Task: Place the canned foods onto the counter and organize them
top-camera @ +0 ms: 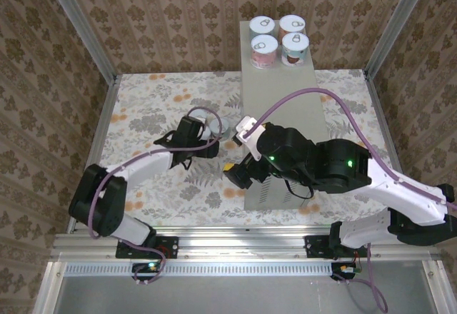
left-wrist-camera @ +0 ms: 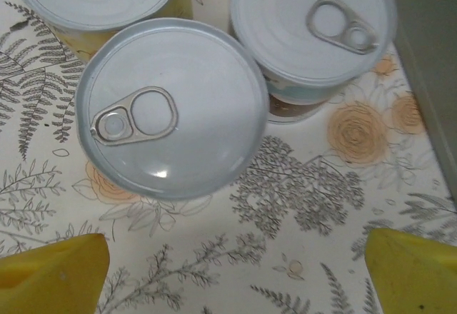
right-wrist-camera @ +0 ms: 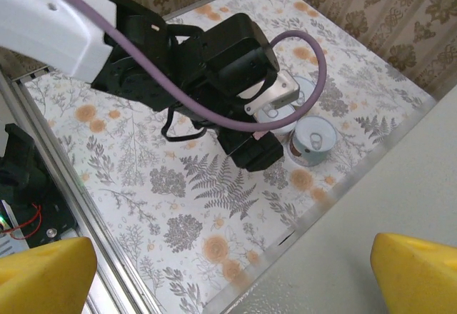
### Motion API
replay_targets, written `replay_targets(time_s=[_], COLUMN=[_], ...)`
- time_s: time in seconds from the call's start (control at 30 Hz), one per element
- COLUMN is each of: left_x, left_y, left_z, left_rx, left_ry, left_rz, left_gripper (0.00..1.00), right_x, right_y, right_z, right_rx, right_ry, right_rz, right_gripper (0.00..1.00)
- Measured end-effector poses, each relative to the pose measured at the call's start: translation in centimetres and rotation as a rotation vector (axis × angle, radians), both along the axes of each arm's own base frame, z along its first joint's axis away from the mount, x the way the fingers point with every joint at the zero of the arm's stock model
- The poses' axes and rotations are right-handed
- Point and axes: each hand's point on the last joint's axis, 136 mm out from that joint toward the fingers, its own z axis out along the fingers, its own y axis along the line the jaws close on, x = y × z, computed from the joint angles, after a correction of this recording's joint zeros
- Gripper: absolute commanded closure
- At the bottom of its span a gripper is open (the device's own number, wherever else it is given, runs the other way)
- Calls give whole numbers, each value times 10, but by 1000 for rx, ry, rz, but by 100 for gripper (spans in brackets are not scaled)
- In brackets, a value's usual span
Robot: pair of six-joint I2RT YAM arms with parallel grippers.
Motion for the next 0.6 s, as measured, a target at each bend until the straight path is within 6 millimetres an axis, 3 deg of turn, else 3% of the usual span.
replay_targets(time_s=[0.23,0.6], left_x=[11,37], left_y=[7,-7], left_z=[-29,-32], left_rx=[35,56], left_ry=[47,22], left_rz=[-8,-64], left_gripper=[14,17], right_x=[-3,-3], right_y=[-10,-14], right_z=[-2,-7], right_rx=[17,17], right_ry=[9,5], right_rz=[-12,-24], right_gripper=[0,0])
